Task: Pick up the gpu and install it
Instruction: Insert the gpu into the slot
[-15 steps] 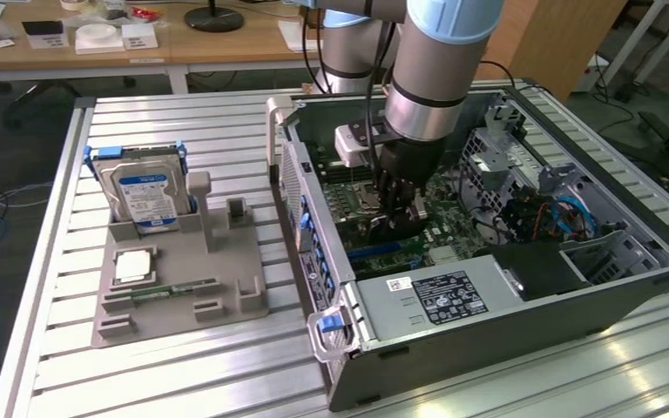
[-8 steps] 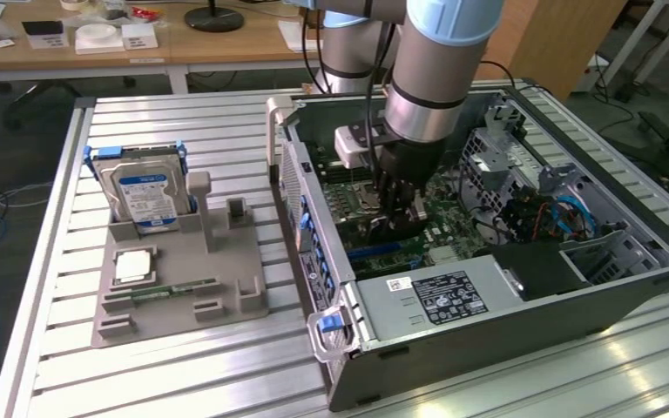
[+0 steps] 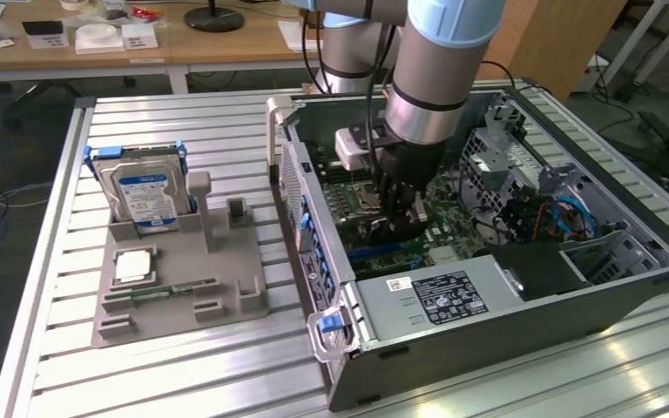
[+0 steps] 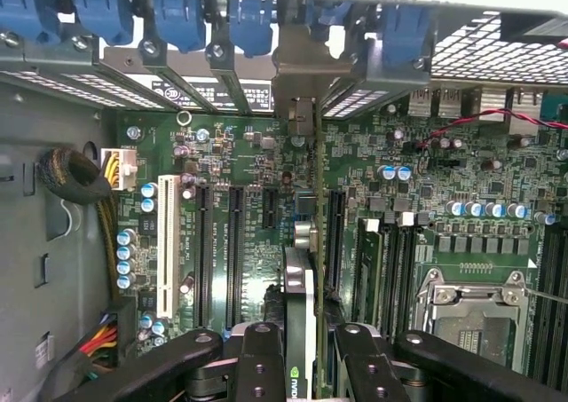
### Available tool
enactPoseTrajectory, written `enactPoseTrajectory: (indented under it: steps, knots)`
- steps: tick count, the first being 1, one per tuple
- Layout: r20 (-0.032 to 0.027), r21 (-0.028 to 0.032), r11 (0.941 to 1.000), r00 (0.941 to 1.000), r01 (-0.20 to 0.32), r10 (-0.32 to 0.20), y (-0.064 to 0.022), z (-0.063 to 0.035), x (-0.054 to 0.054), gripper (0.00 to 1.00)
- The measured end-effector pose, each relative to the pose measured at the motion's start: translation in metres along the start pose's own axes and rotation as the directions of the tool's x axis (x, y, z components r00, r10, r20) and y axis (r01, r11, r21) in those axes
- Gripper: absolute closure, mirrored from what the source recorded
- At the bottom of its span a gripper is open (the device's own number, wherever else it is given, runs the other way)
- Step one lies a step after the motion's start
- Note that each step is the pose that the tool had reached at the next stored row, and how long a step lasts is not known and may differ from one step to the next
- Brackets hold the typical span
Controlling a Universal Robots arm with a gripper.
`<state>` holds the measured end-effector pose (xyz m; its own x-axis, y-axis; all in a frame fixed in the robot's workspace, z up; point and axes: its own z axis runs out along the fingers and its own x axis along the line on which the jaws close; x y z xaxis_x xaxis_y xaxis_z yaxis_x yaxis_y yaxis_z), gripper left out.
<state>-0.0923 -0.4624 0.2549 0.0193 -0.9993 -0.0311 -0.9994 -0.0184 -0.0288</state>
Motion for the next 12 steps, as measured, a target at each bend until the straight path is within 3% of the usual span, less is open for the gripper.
enactPoseTrajectory:
  steps: [12]
  knots:
    - [0.0000, 0.0000, 1.0000, 1.0000, 0.000, 0.000, 0.0002, 0.0017, 0.0001, 0.74]
